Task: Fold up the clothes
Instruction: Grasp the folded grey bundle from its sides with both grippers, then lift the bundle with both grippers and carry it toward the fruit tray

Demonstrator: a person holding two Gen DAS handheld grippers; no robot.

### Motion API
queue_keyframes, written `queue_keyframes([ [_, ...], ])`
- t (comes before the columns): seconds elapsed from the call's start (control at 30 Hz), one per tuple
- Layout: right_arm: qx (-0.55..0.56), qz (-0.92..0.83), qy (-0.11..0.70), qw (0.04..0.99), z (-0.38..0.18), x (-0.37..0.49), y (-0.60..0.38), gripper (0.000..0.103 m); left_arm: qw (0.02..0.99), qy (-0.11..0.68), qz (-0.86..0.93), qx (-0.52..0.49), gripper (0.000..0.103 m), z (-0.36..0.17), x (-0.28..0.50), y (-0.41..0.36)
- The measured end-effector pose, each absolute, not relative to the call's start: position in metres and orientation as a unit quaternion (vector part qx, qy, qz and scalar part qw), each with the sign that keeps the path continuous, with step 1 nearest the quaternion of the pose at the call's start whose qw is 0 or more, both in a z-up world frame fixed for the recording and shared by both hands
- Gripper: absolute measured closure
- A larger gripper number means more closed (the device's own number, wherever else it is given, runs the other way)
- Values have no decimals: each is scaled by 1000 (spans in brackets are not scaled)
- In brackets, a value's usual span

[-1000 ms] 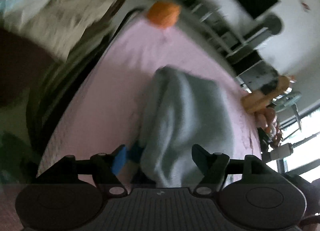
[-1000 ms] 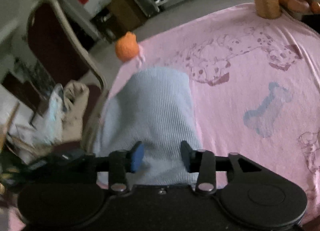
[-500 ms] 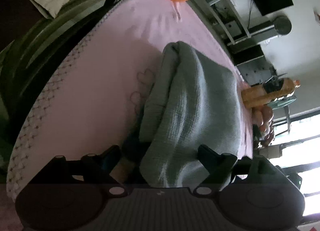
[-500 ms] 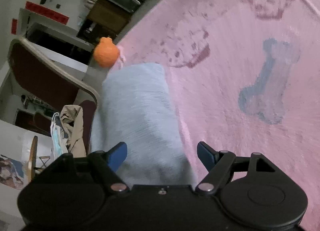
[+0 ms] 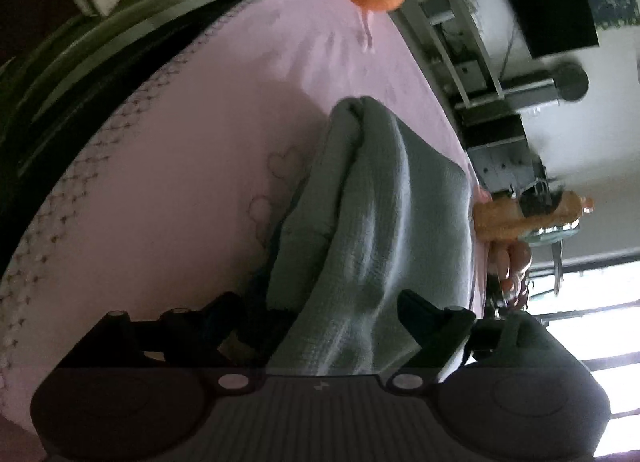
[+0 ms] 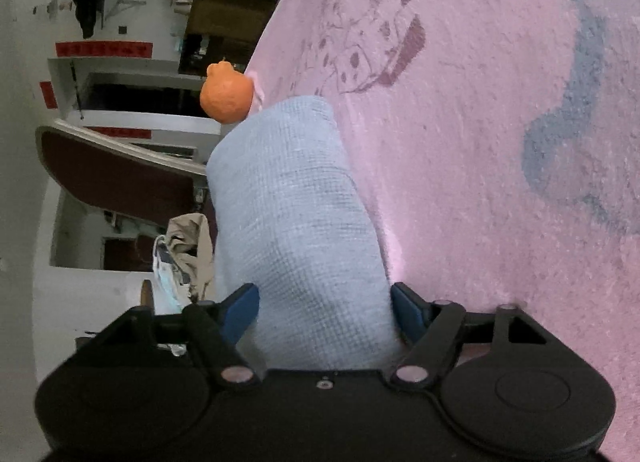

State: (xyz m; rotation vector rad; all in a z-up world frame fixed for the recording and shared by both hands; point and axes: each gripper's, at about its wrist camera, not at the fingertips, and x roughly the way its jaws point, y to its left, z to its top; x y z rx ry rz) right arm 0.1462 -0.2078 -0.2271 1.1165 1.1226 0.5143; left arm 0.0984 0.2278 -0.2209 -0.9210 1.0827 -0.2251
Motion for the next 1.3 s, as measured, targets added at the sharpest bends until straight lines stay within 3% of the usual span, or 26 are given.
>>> queue_keyframes([
  [0.2, 510, 238, 468, 681, -225, 150, -196, 13, 764, 488, -95, -411, 18, -216, 96, 220],
  [0.27, 488, 237, 469, 697, -220, 150, -186, 11, 776, 487, -95, -390, 40, -210, 96, 211],
  [0.3, 472, 230, 474, 706, -218, 150, -181, 15, 779, 489, -94, -382, 52, -208, 96, 206],
  [0.33, 456, 224, 479, 716, -216, 150, -176, 29, 783, 489, -91, -374, 56, -207, 95, 202],
  [0.37, 456, 218, 479, 718, -215, 148, -175, 31, 791, 485, -89, -362, 57, -202, 94, 198],
  [0.43, 463, 209, 474, 719, -214, 143, -176, 52, 807, 475, -90, -340, 62, -192, 91, 191],
  [0.53, 453, 200, 465, 734, -202, 137, -176, 61, 822, 460, -97, -321, 64, -177, 83, 181],
  [0.87, 449, 194, 416, 766, -136, 95, -215, 65, 838, 425, -169, -298, 64, -128, 70, 118],
  [1.3, 482, 68, 297, 821, -105, 28, -415, 65, 834, 422, -311, -174, 64, -102, 137, -142],
])
